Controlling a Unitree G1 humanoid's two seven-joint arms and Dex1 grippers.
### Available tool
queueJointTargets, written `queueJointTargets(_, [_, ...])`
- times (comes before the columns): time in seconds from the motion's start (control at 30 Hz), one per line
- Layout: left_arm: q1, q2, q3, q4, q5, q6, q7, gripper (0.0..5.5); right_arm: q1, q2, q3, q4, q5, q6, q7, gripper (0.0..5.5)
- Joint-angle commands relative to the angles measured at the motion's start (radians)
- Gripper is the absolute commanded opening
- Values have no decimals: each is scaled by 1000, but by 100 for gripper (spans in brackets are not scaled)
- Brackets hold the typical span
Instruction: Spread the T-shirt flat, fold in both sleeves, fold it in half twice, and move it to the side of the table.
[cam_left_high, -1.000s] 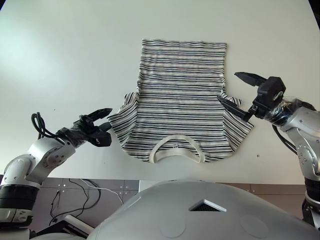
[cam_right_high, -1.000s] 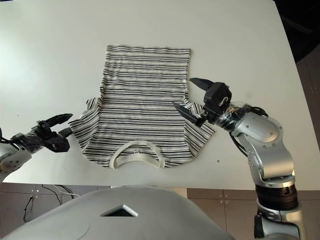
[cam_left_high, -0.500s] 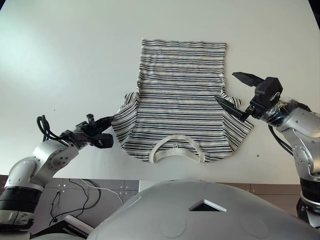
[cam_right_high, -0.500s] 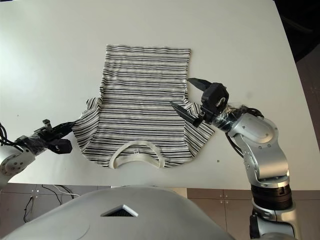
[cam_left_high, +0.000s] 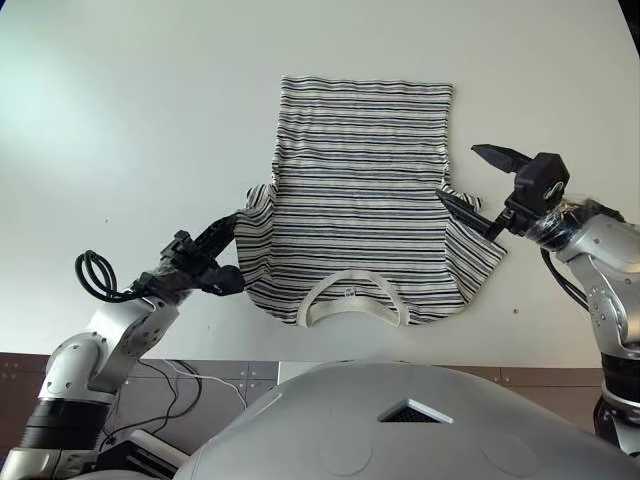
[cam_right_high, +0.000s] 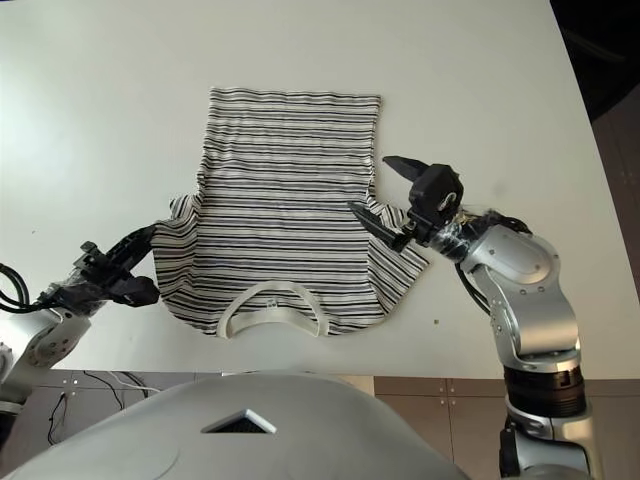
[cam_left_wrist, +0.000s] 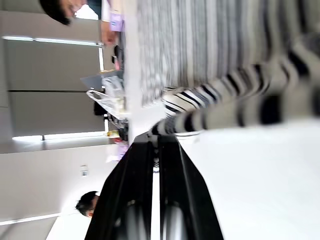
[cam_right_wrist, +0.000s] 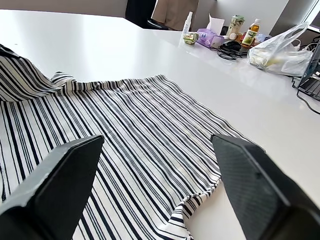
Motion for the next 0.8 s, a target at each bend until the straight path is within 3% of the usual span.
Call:
queueJointTargets(0.03, [17, -34, -48, -53, 28, -43, 28, 11, -18, -9, 2, 18, -19, -13, 15, 395])
queueJointTargets(0.33, [-1, -132, -169, -44, -14, -33, -41, 11, 3, -1, -5, 74, -52, -35, 14, 395])
queueJointTargets(0.53, [7, -177, -196, -32, -80, 17, -110, 107, 1, -21, -52, 148, -72, -63, 10, 395])
queueJointTargets(0.67, [57, -197, -191, -124, -148, 33, -144, 175, 106, -147, -73, 240, -237, -249, 53, 395])
queueJointTargets(0.8, [83, -216, -147, -173, -161, 39, -117, 242, 158, -220, -125, 243, -229, -317, 133, 395])
